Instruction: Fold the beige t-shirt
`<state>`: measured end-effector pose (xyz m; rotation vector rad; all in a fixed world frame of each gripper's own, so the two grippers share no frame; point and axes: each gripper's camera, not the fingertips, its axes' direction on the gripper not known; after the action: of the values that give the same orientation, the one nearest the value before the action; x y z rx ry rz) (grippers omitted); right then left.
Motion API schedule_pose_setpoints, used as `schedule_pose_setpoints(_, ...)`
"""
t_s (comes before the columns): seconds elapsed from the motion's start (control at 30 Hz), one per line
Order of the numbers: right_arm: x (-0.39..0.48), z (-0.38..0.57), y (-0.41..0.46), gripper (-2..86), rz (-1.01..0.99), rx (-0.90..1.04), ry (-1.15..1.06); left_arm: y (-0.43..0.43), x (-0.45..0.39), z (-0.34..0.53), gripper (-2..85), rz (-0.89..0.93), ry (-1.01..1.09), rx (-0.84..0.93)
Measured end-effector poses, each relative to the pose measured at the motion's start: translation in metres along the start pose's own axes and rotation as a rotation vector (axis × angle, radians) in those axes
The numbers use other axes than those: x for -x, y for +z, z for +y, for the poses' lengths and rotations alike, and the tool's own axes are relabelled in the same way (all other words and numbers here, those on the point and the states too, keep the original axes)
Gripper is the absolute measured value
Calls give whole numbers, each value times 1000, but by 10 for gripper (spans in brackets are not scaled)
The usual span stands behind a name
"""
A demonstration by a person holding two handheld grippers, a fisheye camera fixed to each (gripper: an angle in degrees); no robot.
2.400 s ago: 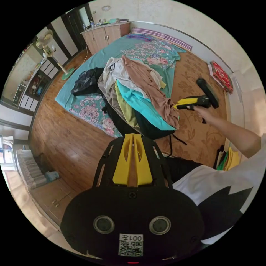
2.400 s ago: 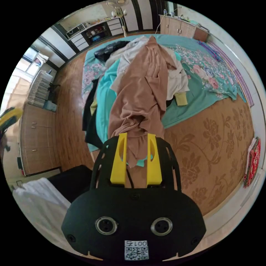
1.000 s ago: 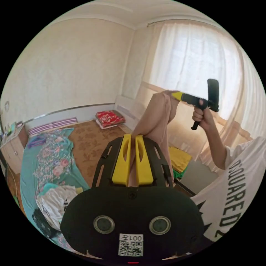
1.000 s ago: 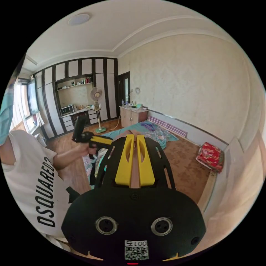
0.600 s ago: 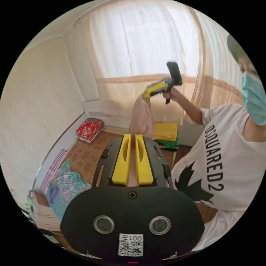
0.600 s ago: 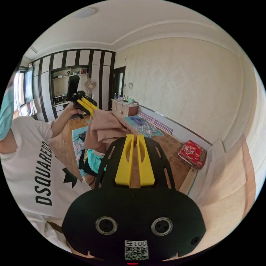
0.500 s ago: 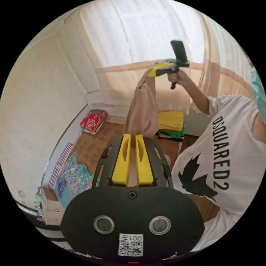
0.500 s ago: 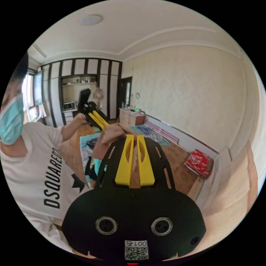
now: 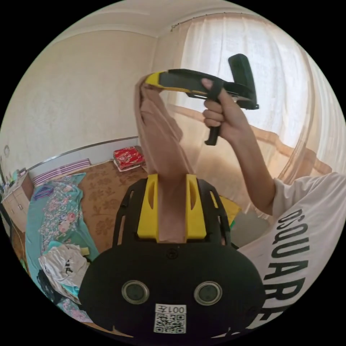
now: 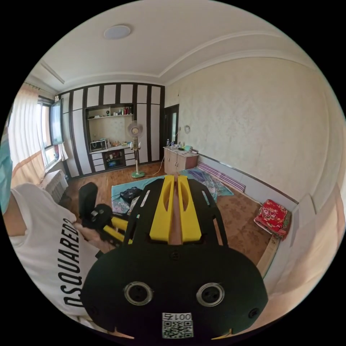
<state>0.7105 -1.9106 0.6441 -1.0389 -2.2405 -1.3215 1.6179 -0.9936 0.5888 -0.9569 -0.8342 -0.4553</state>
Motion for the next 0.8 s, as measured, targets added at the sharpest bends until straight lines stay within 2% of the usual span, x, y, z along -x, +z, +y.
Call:
schedule_pose_setpoints(0.13, 11, 11, -19, 9, 131, -26, 3, -10, -12, -9, 179, 40, -8, -7)
schedule_pose_setpoints(0.27, 25, 18, -35, 9, 221, -68, -1, -17, -19, -26, 186, -143, -37, -43)
schedule_pose_setpoints(0.33, 35, 20, -44, 9, 282, -84, -32, -18, -21, -33, 175, -269, -32, -58)
schedule_pose_setpoints(0.4, 39, 21, -51, 9, 309, -78, -61, -25, -24, -36, 95, -474, 54, -57)
schedule_pose_setpoints(0.47, 39, 25, -61, 9, 319, -70, -99, -43, -20, -34, 58, -562, 103, -51)
schedule_pose_setpoints(0.53, 30, 29, -74, 9, 254, -36, -127, -68, -11, -32, 46, -484, 168, -37)
schedule_pose_setpoints(0.63, 6, 32, -84, 9, 92, -9, -102, -114, 17, -41, 35, -275, 185, 16)
schedule_pose_setpoints(0.8, -24, 33, -88, 9, -65, -39, -78, -177, 80, -72, 0, 188, 129, 79)
